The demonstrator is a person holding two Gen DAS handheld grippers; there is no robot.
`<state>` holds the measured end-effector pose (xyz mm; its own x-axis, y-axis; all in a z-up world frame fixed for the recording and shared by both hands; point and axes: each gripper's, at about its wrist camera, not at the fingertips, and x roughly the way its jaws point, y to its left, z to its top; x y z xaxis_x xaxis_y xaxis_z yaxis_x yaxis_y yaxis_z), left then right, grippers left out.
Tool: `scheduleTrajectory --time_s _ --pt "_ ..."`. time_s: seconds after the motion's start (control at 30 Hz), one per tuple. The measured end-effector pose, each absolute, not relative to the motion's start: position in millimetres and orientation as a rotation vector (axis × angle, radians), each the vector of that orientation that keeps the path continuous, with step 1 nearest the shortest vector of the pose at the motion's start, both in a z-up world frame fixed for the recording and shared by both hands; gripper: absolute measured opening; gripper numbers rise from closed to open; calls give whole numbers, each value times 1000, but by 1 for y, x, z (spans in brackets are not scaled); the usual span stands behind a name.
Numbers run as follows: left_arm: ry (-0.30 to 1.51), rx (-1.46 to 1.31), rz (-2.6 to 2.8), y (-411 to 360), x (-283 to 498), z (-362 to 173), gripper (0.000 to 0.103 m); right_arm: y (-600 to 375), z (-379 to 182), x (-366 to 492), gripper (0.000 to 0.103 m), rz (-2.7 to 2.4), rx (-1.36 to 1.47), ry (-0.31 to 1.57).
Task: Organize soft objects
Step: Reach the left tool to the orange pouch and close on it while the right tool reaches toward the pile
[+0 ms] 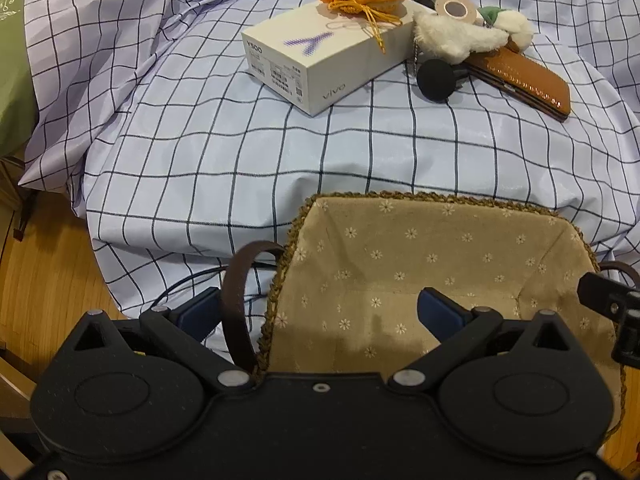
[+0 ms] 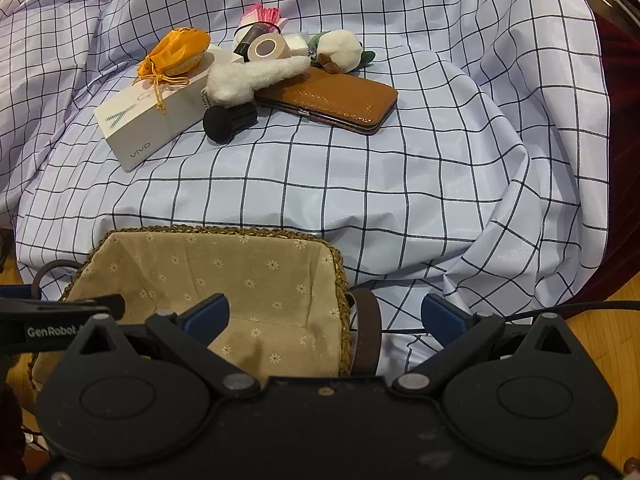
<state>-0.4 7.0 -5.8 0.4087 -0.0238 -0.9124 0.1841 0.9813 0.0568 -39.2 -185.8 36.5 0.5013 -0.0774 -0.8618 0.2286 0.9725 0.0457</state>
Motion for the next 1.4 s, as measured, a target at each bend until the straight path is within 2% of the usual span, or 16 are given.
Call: scheduleTrajectory --time_s 0.23,0.73,0.97,1.4 --pt "1061 141 -140 12 10 11 100 -192 43 -33 103 -191 141 995" --pt "824 106 -149 9 64 62 100 -216 84 15 103 -205 105 756" --pt "775 86 -185 0 100 66 100 -218 88 47 102 -185 104 670" --pt "764 115 -248 -30 174 51 100 -213 68 105 102 -104 123 632"
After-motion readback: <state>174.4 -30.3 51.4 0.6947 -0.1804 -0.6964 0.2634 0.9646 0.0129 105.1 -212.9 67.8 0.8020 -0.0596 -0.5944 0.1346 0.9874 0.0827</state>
